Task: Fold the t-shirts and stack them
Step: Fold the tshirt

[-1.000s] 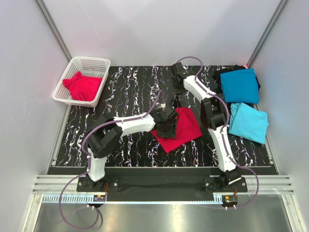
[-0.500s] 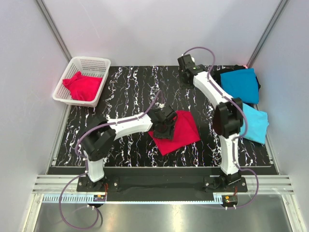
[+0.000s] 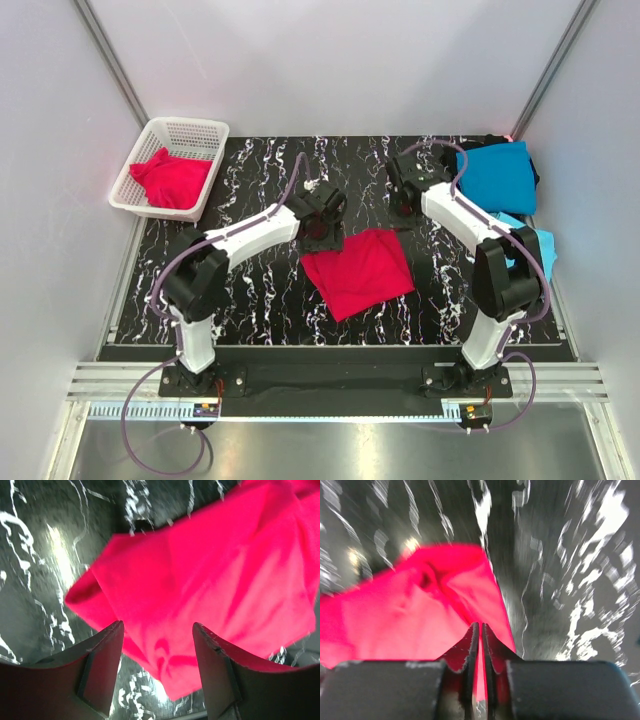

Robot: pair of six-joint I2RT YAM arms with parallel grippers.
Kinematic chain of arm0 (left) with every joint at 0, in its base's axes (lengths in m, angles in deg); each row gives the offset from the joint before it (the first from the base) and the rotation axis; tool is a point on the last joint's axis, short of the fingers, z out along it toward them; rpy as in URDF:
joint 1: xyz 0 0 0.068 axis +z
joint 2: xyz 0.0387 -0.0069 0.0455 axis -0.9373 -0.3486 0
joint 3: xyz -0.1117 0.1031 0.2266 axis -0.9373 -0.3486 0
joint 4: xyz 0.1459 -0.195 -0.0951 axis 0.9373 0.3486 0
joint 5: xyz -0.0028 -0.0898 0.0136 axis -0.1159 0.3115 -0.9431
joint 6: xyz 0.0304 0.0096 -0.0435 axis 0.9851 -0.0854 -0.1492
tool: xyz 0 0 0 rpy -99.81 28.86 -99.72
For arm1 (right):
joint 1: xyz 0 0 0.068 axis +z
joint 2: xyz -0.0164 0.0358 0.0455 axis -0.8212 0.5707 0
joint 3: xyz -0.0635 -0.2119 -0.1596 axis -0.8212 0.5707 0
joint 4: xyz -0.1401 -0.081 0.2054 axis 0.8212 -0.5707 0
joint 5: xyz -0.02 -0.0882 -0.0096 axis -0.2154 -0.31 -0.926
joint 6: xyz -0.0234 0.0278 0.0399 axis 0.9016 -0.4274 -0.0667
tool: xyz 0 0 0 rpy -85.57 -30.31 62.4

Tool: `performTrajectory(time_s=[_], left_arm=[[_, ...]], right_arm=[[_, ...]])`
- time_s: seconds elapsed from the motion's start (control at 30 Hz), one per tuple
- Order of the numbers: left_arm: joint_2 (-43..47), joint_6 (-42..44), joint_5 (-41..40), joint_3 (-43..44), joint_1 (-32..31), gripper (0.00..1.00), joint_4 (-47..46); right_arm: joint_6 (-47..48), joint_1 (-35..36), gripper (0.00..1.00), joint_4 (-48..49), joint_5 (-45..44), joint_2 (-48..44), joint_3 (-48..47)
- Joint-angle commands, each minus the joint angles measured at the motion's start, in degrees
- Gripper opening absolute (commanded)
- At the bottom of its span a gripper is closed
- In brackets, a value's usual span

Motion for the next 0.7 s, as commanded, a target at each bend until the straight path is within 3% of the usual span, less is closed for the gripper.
performTrajectory(time_s=[0.0,0.27,0.67], left_arm=[[-3.58,1.02,-0.72,4.17,0.44,0.61,0.68],[-10.43,0.85,2.8,9.28,1.85,0.6,0.77],[-8.68,1.11,2.45,11.91,2.47,0.6,0.86]], right_arm=[[-2.27,-0.09,0.1,3.68,3.49,-5.0,5.34],[-3.67,0.78,0.1,9.13,9.29,-7.46,13.16],[-1.65,2.55,0.1,12.3,14.39,-2.11,11.85]])
